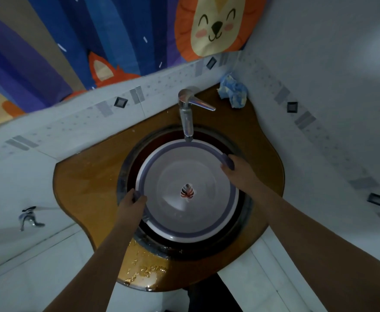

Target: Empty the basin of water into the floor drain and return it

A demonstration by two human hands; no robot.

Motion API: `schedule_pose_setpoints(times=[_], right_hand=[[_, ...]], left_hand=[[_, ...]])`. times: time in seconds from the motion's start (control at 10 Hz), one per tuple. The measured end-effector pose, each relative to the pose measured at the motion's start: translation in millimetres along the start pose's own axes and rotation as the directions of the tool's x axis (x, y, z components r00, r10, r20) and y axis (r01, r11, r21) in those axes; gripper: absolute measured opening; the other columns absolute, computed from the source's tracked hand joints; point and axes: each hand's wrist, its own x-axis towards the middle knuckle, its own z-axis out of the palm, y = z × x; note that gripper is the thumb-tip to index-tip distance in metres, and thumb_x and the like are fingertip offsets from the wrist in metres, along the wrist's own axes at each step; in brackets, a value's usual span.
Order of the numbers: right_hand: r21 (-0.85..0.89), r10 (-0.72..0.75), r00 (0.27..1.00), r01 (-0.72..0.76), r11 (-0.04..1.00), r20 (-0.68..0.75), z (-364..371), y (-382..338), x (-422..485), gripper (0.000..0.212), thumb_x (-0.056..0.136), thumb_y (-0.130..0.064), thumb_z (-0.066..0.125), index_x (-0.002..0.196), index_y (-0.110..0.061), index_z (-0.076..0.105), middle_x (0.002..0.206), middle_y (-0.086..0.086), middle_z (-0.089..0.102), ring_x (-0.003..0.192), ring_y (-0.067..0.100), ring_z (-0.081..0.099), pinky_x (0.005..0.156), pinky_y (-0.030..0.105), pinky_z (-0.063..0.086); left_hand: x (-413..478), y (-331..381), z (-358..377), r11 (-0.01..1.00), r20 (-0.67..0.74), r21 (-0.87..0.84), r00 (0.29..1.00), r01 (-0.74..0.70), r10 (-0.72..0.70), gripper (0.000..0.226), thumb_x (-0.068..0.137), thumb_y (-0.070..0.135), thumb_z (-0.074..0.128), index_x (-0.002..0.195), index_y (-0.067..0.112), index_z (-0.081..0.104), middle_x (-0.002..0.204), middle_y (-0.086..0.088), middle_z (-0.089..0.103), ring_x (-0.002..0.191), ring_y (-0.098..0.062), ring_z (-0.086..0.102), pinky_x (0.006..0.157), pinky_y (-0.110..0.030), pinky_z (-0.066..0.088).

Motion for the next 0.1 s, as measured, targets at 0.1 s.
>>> schedule_pose_setpoints(times=[0.1], right_hand=[[0.027, -0.005, 0.997, 0.007, 1.000, -0.081, -7.7, -6.0, -3.4, 0.050, 0.101, -0.045, 0.046, 0.139, -0.012, 0.047, 0.134, 0.007, 0.054, 0.122, 0.027, 0.054, 0.088, 0.028, 0.050]], left_hand=[[2.5, -3.0, 0.4, 0.998, 0.015, 0.040, 0.999, -0.040, 0.039, 0.028, 0.097, 0.026, 0.052, 0.115, 0.008, 0.061, 0.104, -0.009, 0.066, 0.094, -0.030, 0.062, 0.088, -0.043, 0.048]])
